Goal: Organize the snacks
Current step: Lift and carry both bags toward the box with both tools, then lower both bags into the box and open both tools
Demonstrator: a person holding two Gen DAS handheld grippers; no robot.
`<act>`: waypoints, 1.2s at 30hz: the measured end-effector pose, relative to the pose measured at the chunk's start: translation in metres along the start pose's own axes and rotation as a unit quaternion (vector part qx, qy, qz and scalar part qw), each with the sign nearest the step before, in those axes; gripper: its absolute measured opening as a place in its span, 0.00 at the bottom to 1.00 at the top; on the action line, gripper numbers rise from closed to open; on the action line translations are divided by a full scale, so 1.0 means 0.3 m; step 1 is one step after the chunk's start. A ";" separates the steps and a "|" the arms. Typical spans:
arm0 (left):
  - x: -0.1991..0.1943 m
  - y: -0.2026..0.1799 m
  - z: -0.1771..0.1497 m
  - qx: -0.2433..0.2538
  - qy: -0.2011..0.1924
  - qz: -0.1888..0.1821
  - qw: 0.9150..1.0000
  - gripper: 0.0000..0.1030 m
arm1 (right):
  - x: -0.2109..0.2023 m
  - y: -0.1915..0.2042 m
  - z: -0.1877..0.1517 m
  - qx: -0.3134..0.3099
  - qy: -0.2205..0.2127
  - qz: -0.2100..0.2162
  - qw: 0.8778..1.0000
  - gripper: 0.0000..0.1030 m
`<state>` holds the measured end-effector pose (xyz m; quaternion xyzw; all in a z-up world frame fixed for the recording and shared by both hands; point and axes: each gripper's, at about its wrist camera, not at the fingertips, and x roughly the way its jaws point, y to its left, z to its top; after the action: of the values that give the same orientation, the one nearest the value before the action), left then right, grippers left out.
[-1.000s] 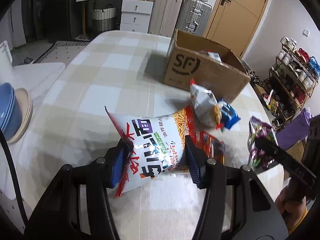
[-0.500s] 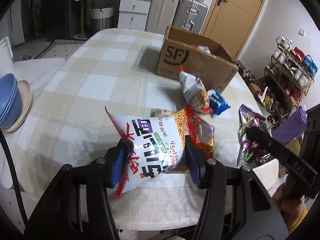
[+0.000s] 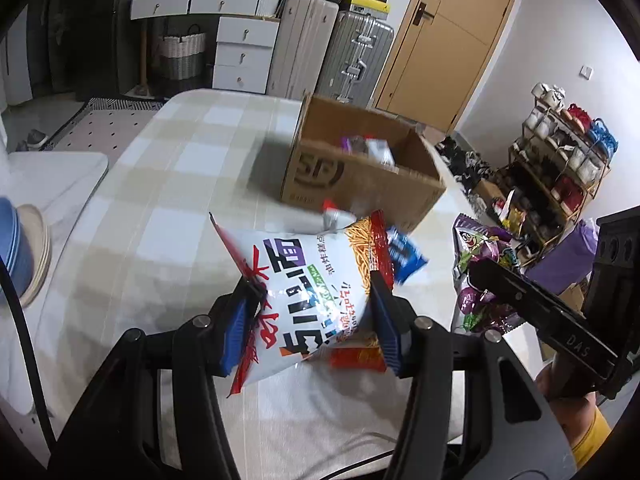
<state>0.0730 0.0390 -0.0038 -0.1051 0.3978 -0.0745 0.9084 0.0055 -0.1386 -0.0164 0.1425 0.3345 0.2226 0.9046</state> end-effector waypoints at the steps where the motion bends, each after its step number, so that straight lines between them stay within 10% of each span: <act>1: 0.002 -0.004 0.023 0.003 -0.003 0.001 1.000 0.49 | 0.001 0.001 0.026 -0.005 -0.004 0.001 1.000 0.39; 17: 0.134 -0.064 0.412 0.039 -0.019 0.009 0.999 0.50 | 0.094 -0.052 0.356 -0.018 -0.037 -0.007 0.999 0.39; 36: 0.655 -0.147 0.731 0.095 0.055 0.011 0.994 0.50 | 0.406 -0.295 0.570 0.048 0.007 -0.028 0.998 0.39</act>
<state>0.3647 -0.0176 0.0134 -0.0101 0.4395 -0.1080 0.8917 0.2295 -0.1727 0.0072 0.1749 0.3554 0.1816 0.9000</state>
